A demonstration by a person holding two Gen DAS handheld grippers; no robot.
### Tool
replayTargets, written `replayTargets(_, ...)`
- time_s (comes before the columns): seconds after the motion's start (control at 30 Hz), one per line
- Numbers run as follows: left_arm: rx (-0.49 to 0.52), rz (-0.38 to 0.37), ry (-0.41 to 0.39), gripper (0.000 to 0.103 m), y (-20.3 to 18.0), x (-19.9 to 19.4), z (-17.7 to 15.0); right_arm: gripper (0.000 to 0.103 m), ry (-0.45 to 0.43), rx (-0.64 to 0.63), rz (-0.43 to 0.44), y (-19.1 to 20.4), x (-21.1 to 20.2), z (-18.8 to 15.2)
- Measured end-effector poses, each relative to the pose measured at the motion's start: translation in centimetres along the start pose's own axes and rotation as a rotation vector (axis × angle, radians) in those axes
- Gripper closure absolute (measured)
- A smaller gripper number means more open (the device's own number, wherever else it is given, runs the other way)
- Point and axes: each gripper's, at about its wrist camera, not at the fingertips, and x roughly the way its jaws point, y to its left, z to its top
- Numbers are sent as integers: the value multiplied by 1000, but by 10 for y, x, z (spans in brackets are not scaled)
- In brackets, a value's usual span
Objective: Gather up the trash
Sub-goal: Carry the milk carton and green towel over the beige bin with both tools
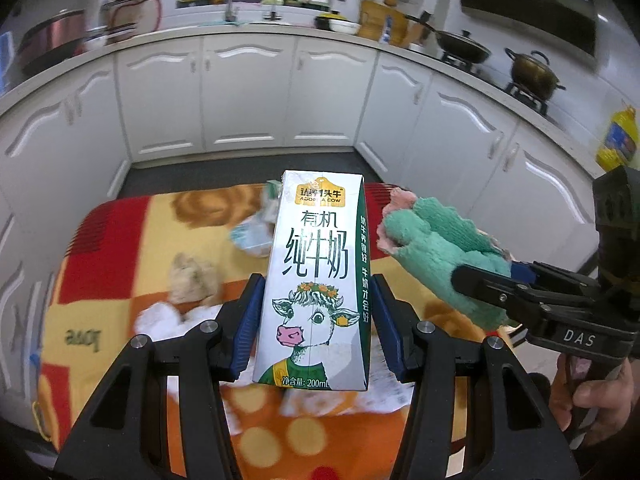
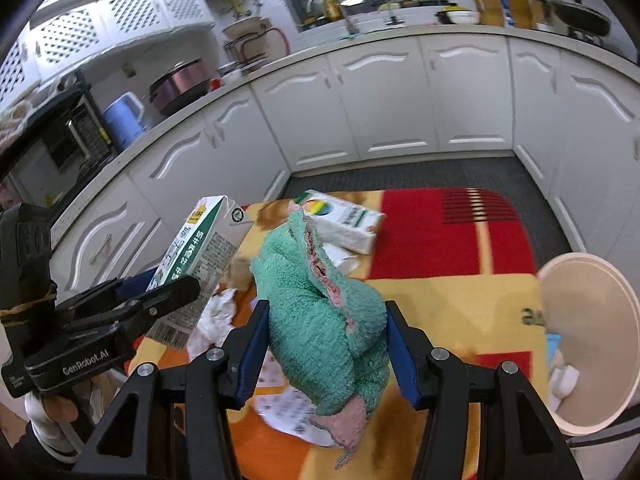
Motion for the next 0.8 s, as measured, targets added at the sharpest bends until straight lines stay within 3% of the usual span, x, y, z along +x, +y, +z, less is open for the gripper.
replayTargets(0.8,136,-176,95,52,-149,82,32,50,-89,184,-226,-138,-69,-9)
